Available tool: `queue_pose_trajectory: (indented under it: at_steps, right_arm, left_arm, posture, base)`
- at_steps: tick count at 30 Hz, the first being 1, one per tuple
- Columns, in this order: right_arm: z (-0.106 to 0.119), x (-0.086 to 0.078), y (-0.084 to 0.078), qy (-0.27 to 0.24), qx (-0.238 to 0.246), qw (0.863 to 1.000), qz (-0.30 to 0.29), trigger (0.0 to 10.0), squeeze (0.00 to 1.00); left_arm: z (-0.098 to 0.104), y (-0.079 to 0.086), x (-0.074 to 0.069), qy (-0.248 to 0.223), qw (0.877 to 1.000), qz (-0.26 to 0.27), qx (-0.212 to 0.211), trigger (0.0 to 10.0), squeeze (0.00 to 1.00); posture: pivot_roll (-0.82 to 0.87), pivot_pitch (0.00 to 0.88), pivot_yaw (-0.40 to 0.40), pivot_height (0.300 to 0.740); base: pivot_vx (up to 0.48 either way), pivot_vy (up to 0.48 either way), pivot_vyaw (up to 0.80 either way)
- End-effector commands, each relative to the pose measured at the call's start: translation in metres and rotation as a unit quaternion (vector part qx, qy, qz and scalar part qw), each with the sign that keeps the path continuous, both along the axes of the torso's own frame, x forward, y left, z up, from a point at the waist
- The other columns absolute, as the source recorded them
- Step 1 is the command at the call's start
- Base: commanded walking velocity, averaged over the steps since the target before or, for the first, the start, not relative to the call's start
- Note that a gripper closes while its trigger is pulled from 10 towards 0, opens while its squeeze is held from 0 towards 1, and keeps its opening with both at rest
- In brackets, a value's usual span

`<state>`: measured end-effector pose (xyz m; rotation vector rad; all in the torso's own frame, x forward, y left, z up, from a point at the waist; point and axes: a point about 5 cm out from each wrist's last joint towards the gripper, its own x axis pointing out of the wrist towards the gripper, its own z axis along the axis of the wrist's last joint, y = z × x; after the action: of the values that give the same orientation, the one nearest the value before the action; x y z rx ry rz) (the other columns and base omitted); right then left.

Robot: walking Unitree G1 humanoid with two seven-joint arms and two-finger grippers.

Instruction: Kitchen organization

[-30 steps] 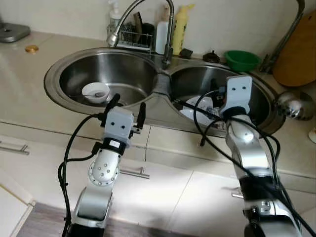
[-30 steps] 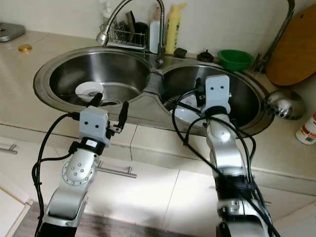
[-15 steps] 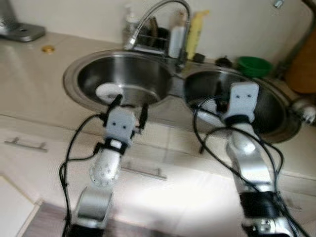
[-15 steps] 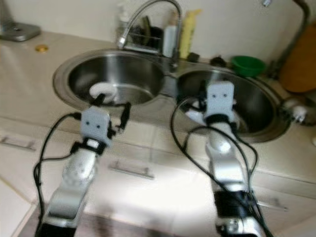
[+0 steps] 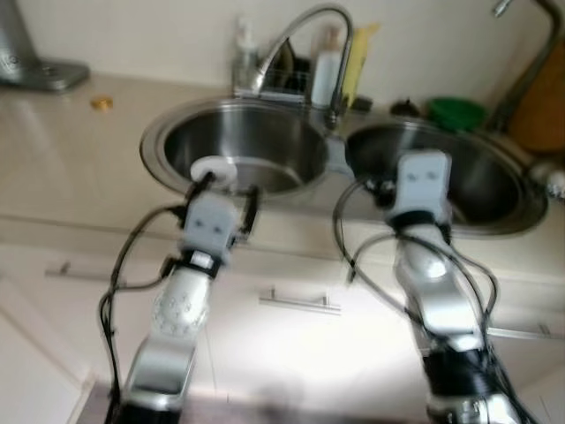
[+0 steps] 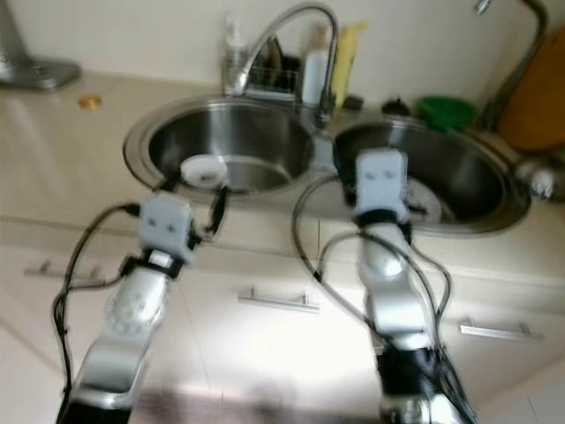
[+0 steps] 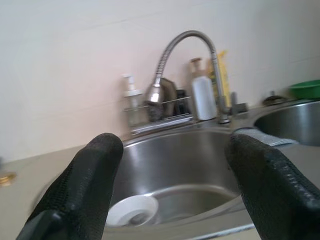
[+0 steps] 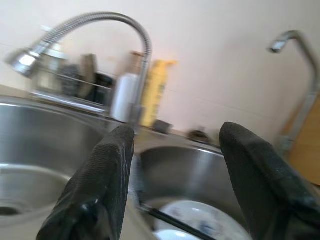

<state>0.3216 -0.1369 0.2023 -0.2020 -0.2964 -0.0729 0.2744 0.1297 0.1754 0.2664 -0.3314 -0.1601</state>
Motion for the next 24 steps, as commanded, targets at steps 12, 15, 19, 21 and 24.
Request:
queue_pose_trajectory:
  at_steps: [12,15,19,21,24]
  right_arm:
    - [-0.003,-0.023,-0.032,-0.007,-0.043,0.996,-0.081,10.0,0.00]
    - [-0.003,-0.032,-0.041,-0.015,-0.046,0.992,-0.118,10.0,0.00]
    - [-0.001,-0.037,-0.052,-0.024,-0.043,0.986,-0.156,10.0,0.00]
    - [-0.001,-0.036,-0.053,-0.023,-0.043,0.986,-0.159,10.0,0.00]
    - [-0.001,-0.035,-0.052,-0.022,-0.041,0.986,-0.163,10.0,0.00]
  left_arm:
    - [0.002,-0.012,-0.001,-0.005,1.000,-0.022,0.000,10.0,0.00]
    - [0.001,-0.012,-0.001,-0.005,1.000,-0.023,0.000,10.0,0.00]
    - [0.001,-0.012,0.000,-0.005,1.000,-0.025,0.004,10.0,0.00]
    - [0.001,-0.012,0.000,-0.006,1.000,-0.026,0.005,10.0,0.00]
    - [0.003,-0.012,0.000,-0.014,1.000,-0.027,0.006,10.0,0.00]
  posture:
    - [0.10,0.000,-0.092,0.740]
    - [0.09,0.000,-0.088,0.740]
    - [0.09,0.000,-0.082,0.740]
    - [0.09,0.000,-0.082,0.740]
    - [0.10,0.000,-0.082,0.740]
  base:
    - [0.000,0.000,-0.80]
    - [0.000,0.000,-0.80]
    - [0.000,0.000,-0.80]
    - [0.000,0.000,-0.80]
    - [0.000,0.000,-0.80]
